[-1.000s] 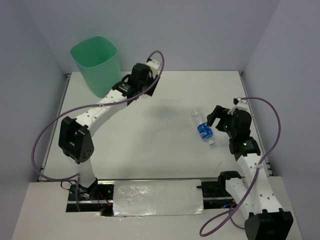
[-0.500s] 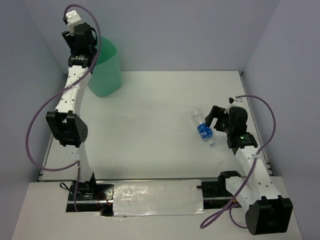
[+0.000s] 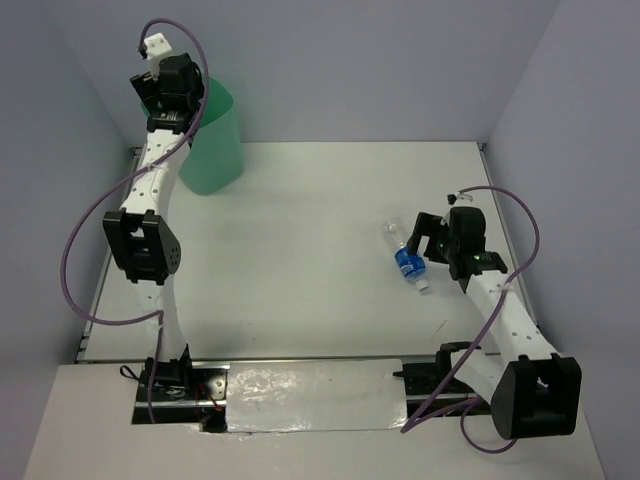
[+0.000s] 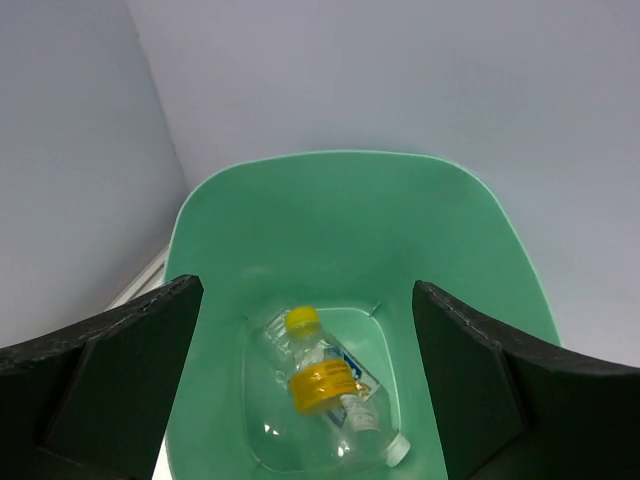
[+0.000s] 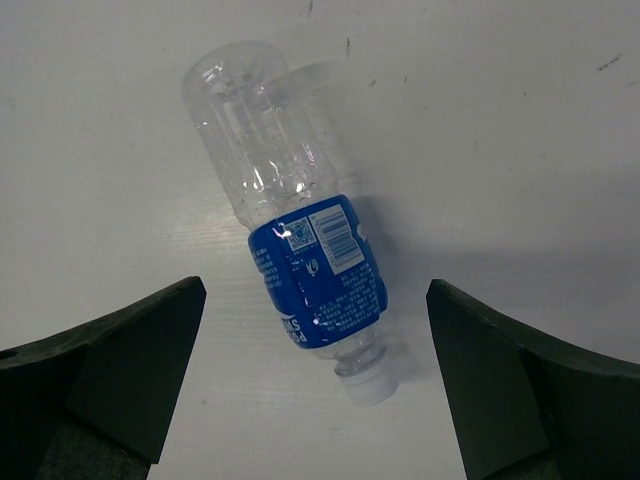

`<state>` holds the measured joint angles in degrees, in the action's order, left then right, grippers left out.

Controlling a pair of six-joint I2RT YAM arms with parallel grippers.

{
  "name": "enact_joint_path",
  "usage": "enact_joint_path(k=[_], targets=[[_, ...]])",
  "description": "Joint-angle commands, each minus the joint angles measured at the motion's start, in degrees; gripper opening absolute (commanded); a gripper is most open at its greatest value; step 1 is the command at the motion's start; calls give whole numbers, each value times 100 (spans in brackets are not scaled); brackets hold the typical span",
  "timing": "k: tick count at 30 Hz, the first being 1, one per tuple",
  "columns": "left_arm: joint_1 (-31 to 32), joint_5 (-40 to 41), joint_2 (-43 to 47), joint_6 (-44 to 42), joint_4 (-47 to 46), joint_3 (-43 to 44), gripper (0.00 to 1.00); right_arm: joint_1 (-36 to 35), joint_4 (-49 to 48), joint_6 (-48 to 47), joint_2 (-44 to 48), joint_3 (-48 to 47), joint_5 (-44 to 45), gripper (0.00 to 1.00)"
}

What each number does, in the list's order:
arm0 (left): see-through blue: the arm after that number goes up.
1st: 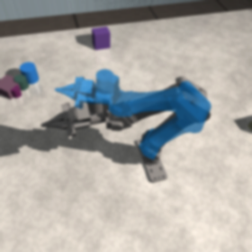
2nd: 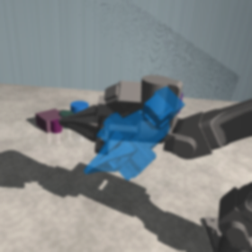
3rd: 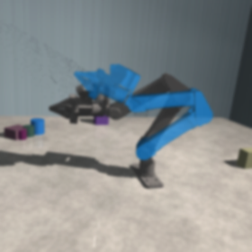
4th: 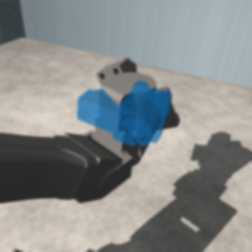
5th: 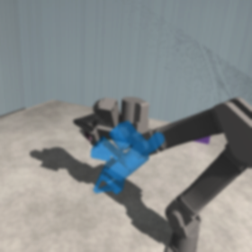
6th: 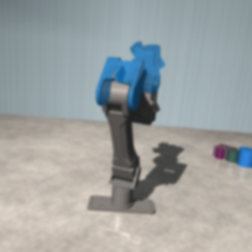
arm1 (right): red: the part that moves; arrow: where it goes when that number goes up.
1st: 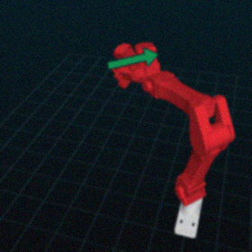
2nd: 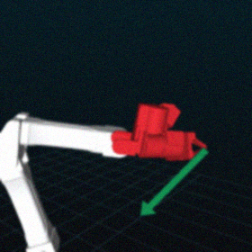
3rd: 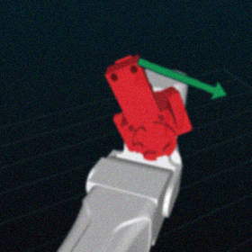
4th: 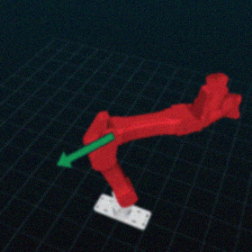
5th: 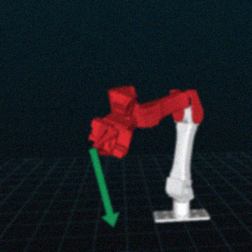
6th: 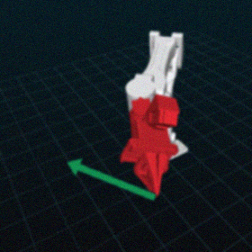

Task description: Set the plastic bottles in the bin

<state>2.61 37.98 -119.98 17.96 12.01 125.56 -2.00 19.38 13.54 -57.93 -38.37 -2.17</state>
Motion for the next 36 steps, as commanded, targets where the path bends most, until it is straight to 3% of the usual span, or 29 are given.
enact_joint_path(k=[1, 4, 10, 18, 22, 28, 31, 36], targets=[[-24, -158, 352, -64, -7, 285, 99, -37, 398, -80, 28, -355, 85, 100], [-15, -527, 616, 120, 213, 110, 99, -46, 768, 95, -77, -382, 392, 100], [98, -2556, 1827, 735, 697, -1118, 99, -37, 910, 123, -832, -399, 18, 100], [1109, -2795, 3015, 841, 531, -3351, 99, -151, 480, -53, -1088, -223, -486, 100], [1724, -3208, 3699, 903, -232, -4992, 99, -318, 287, -62, -1360, -355, -319, 100], [2173, -3482, 4272, 1149, -358, -6296, 99, -713, 251, -18, -2301, -733, 208, 99], [2314, -3236, 4597, 1289, -216, -6761, 99, -810, 251, 52, -2485, -768, 350, 93], [2393, -3393, 4993, 1570, -506, -7176, 99, -951, 137, 43, -2276, -646, 253, 70]])
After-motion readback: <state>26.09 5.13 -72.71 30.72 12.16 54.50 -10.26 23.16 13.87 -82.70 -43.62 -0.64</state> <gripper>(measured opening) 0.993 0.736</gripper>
